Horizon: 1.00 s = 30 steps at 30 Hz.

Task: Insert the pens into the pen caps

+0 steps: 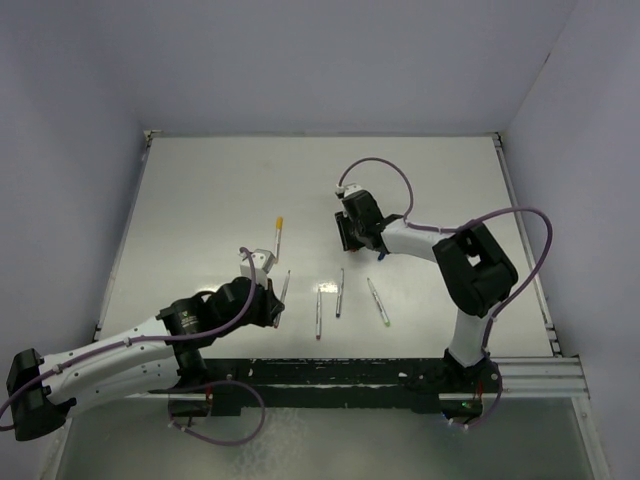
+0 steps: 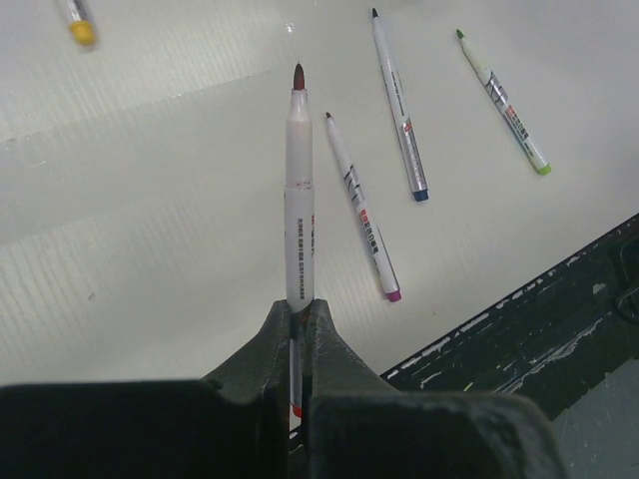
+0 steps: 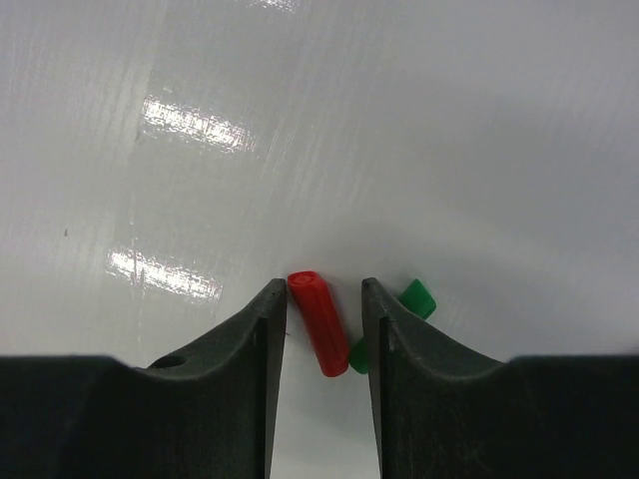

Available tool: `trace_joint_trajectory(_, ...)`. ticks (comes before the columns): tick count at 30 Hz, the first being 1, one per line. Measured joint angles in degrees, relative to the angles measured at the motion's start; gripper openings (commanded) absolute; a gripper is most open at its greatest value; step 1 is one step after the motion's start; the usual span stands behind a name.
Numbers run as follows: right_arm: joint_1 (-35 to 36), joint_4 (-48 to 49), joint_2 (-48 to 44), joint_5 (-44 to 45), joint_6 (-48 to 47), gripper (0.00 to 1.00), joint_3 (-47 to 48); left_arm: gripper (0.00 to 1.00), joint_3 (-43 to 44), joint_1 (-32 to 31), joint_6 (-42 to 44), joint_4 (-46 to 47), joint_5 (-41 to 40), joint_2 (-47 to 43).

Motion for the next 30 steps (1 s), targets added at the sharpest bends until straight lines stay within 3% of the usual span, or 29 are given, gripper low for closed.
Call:
trace_joint_trajectory(6, 0.00, -0.35, -0.52, 0.22, 1.01, 0.34, -0.57, 0.00, 0.00, 0.00, 0.00, 0.00, 0.00, 0.00)
trace_joint_trajectory(15, 0.00, -0.66, -0.17, 0.94, 1.73, 0.00, -0.31, 0.00, 0.00, 0.00, 0.02, 0.00, -0.02, 0.00)
trace_joint_trajectory(30, 0.24, -4.76, -0.07, 1.66, 4.24, 0.00, 1.84, 0.00, 0.04, 0.00, 1.18, 0.48, -0.15, 1.95)
